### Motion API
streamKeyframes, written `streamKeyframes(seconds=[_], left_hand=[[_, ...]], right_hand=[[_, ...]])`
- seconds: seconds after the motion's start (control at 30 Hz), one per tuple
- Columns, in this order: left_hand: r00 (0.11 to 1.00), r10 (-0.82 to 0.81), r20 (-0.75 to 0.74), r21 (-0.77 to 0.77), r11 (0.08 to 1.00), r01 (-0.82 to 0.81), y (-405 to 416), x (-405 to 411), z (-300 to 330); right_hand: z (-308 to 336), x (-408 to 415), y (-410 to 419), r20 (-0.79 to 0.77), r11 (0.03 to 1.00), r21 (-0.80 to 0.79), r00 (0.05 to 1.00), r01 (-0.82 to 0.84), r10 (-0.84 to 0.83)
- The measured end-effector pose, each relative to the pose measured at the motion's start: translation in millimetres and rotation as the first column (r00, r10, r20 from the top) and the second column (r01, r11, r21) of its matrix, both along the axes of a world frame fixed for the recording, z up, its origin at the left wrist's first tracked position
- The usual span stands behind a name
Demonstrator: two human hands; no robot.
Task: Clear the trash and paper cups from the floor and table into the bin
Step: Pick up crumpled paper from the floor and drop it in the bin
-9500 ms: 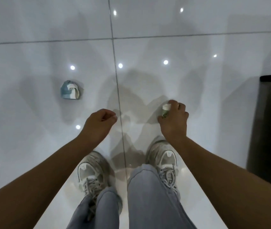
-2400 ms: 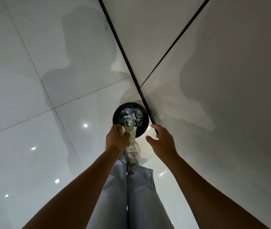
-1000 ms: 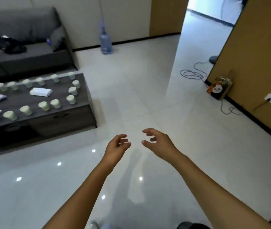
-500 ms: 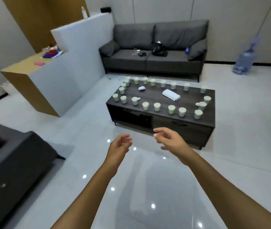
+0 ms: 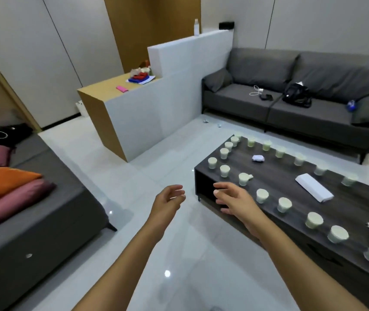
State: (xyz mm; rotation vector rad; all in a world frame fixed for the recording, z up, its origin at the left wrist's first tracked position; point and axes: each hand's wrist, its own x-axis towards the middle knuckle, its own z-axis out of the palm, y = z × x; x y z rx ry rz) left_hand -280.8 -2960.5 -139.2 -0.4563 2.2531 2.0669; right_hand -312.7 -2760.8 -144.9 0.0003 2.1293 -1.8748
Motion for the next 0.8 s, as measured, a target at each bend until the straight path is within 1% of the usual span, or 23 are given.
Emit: streamKeyframes(seconds=[0.23, 0.43, 0.6, 0.7, 0.8], left_hand=[[0.999, 0.027, -0.029, -0.002, 1.000, -0.027, -30.6, -192.3, 16.8], [0.999, 0.046, 0.017, 0.003, 0.999, -0.046, -90.1, -326.2, -13.2], [1.000, 0.007, 0.030, -0.006, 1.000, -0.007, -156.5, -458.9, -30.1], [0.995, -0.056, 0.079, -0.024, 0.998, 0.058, -192.2, -532.1, -33.5], [0.989, -0.085, 0.119, -0.036, 0.995, 0.090, -215.5, -604.7, -37.3]], right_hand=[[15.5, -199.1, -32.4, -0.028, 1.000, 0.003, 0.999, -0.014, 0.015], [-18.4, -340.5, -87.5, -0.011, 0.999, 0.024, 0.999, -0.034, 0.035], [-38.4, -466.0, -147.1, 0.012, 0.999, 0.035, 1.000, 0.017, -0.017], [-46.8, -530.1, -178.7, 0.065, 0.997, 0.042, 0.995, 0.071, -0.073], [-56.3, -589.6, -196.7, 0.120, 0.991, 0.051, 0.984, 0.125, -0.130]])
